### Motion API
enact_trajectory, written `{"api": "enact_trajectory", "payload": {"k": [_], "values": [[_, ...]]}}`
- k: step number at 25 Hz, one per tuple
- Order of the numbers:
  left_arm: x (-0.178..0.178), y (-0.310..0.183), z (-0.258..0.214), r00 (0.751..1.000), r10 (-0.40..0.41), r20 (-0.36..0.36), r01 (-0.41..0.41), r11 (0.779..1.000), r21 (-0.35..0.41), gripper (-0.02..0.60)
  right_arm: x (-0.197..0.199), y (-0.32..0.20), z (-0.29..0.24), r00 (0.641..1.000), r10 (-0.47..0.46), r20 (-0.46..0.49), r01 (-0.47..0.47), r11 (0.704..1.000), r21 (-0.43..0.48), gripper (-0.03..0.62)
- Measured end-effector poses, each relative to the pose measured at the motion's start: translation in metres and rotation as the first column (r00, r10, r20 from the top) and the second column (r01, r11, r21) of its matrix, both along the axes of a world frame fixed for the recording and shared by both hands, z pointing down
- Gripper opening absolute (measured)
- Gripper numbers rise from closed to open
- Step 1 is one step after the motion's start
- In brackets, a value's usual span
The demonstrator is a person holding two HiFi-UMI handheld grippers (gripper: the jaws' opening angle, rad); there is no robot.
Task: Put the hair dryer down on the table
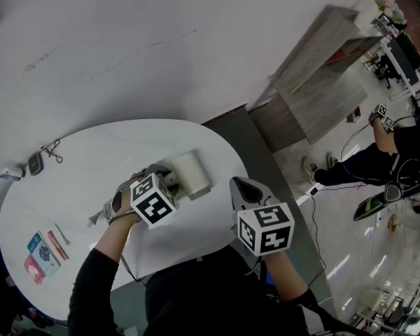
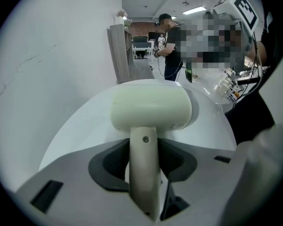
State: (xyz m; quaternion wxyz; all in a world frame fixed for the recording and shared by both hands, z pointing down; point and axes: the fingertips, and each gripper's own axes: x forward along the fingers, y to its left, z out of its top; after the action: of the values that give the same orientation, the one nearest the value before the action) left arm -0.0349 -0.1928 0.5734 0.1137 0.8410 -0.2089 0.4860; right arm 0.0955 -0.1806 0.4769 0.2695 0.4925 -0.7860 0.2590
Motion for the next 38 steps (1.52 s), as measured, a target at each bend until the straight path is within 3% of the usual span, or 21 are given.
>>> {"api": "enact_trajectory", "payload": {"k": [4,11,16,26,38], "values": [[-0.001,-0.001,-0.002,1.000,-0.003,0.006,0.003,1.000,0.028,0.184,-0.001,0.002,0.000,1.000,-0.003,-0.002,0.003,1.000,0.002,0.002],[0.002,0.001,-0.021,0.999,-0.009,-0.048,0.012,0.997,0.071,0.187,-0.003,0.005,-0.002,1.000,-0.008,-0.005,0.008,1.000,0.005,0.002],[-0.005,-0.001,-0.035,0.994,-0.053,-0.094,0.061,0.994,0.094,0.187,-0.010,0.008,-0.004,1.000,-0.022,-0.003,0.022,1.000,0.014,0.002],[-0.025,0.006,-0.067,0.954,-0.165,-0.252,0.193,0.977,0.090,0.181,-0.030,0.013,-0.010,0.998,-0.057,-0.002,0.058,0.998,0.030,0.002],[-0.057,0.005,-0.099,0.902,-0.254,-0.350,0.323,0.934,0.154,0.011,-0.041,0.025,-0.016,0.999,-0.046,0.002,0.046,0.998,0.045,0.002]]}}
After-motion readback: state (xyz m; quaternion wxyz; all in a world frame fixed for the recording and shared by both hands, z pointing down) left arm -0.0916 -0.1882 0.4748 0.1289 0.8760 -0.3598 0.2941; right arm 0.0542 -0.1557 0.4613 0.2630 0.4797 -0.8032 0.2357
